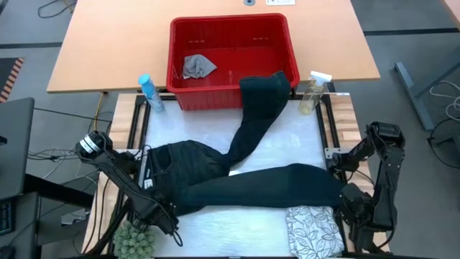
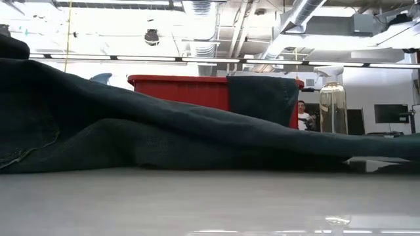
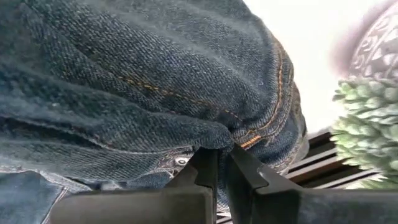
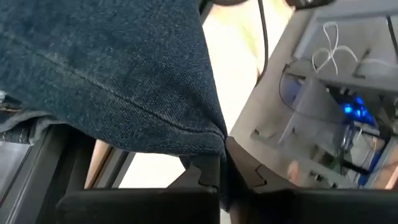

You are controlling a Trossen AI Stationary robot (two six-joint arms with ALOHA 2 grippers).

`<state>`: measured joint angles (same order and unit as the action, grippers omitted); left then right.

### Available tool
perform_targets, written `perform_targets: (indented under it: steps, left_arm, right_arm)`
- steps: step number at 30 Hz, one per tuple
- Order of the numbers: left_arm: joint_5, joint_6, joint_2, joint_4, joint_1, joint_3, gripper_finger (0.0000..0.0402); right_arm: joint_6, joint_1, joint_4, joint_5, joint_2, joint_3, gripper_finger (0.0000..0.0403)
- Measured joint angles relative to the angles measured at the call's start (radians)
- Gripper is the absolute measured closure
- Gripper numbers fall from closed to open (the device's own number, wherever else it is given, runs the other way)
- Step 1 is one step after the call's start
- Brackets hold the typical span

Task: Fold laundry
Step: Fold the dark blue pants

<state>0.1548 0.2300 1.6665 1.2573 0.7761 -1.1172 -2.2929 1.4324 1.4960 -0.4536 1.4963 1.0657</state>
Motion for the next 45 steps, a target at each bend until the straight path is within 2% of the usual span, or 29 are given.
perform_targets:
  steps: [5,7,13,16,19,22,27,32,38,41,45]
  left_arm:
    - [0.096,-0.088,0.0,-0.053,0.0,-0.041,0.0401]
    - [0.102,-0.112,0.0,-0.057,0.0,-0.065,0.0401]
    - [0.091,-0.211,-0.033,-0.075,-0.018,-0.125,0.0401]
    - [0.092,-0.272,-0.066,-0.088,-0.035,-0.129,0.0401]
    - [0.103,-0.267,-0.1,-0.124,-0.066,-0.129,0.0393]
    - [0.156,-0.208,-0.129,-0.206,-0.1,-0.129,0.0369]
    - [0.336,-0.118,-0.165,-0.397,-0.169,-0.13,0.0327]
    - [0.355,0.042,-0.171,-0.491,-0.237,-0.13,0.0289]
    - [0.392,-0.005,-0.162,-0.521,-0.236,-0.13,0.0236]
    - [0.442,0.015,-0.16,-0.518,-0.237,-0.128,0.0206]
    - [0.445,0.03,-0.16,-0.527,-0.237,-0.127,0.0167]
  right_arm:
    - [0.068,0.007,-0.001,0.064,0.0,-0.001,0.037]
    - [0.096,0.007,-0.011,0.102,0.0,-0.002,0.037]
    - [0.263,0.0,-0.126,0.306,0.001,-0.001,0.0356]
    - [0.316,-0.005,-0.151,0.337,0.0,-0.001,0.035]
    - [0.348,-0.006,-0.163,0.348,0.001,-0.001,0.0346]
    - [0.348,-0.006,-0.163,0.354,0.001,-0.001,0.0345]
    - [0.368,-0.006,-0.164,0.362,0.002,-0.001,0.0344]
    - [0.367,-0.007,-0.169,0.368,0.002,-0.001,0.0344]
    - [0.366,-0.007,-0.169,0.37,0.002,-0.001,0.0344]
    - [0.364,-0.007,-0.167,0.373,0.002,-0.001,0.0344]
    - [0.364,-0.007,-0.162,0.377,0.002,-0.001,0.0344]
